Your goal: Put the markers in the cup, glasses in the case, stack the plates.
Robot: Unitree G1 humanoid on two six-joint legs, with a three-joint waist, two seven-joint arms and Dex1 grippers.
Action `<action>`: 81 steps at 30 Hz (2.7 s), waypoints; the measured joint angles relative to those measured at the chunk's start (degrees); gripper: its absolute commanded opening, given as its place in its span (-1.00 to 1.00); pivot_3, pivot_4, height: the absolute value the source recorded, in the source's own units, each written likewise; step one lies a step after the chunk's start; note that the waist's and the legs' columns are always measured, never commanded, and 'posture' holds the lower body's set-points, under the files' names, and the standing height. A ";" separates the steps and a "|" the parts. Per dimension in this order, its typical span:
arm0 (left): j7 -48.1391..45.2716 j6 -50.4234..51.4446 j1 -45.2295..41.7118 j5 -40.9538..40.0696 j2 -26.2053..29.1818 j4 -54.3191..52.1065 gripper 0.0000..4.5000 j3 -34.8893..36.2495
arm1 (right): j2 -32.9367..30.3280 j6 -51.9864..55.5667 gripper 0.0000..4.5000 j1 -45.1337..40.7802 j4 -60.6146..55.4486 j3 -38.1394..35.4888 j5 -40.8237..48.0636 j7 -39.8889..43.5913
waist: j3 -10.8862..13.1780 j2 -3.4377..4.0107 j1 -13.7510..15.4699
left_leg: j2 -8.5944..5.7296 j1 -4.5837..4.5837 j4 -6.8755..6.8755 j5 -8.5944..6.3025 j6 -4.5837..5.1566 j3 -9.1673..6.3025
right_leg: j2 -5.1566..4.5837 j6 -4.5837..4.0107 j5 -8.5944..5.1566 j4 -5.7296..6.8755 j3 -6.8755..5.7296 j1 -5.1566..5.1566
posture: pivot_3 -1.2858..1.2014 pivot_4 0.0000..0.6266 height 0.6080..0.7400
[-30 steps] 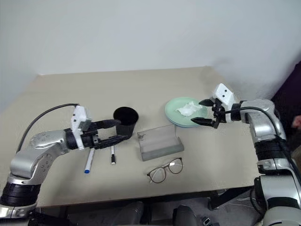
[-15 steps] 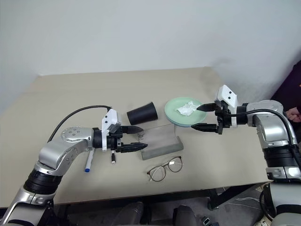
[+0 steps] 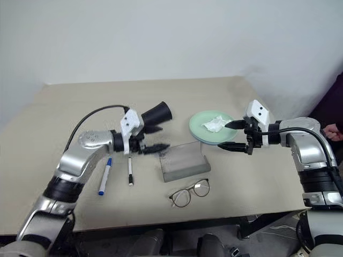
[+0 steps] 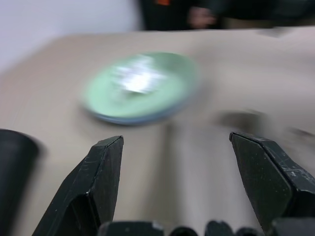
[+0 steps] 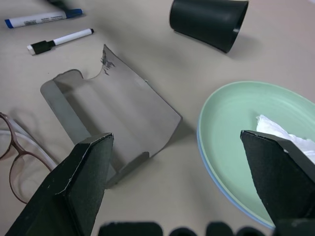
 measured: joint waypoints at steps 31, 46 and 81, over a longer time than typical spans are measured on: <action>-24.53 8.70 2.97 -2.84 2.95 -11.81 0.62 -12.05 | -7.43 -4.65 0.98 11.19 -7.93 -0.05 2.92 14.07 | 0.00 0.01 0.00 | -0.01 -0.05 0.26 -0.16 0.23 -0.03 | -0.04 0.04 0.02 -0.11 0.02 -0.02 | 0.03 -1.00 0.94; -27.04 8.02 2.20 -0.31 -0.51 -9.12 0.62 -18.23 | -8.16 -10.44 0.98 12.79 -10.72 0.51 5.74 17.23 | 0.02 -0.01 0.01 | 0.02 -0.03 0.31 -0.17 0.24 -0.13 | -0.18 0.04 0.02 -0.12 0.04 0.01 | 0.03 -1.00 0.94; -23.68 12.77 -1.27 7.13 -9.50 1.61 0.62 -21.54 | -7.27 -9.65 0.98 16.33 -13.52 2.00 4.74 12.22 | 0.03 -0.04 0.01 | 0.01 -0.03 0.36 -0.19 0.26 -0.18 | -0.18 0.05 0.02 -0.14 -0.02 0.07 | 0.03 -1.00 0.94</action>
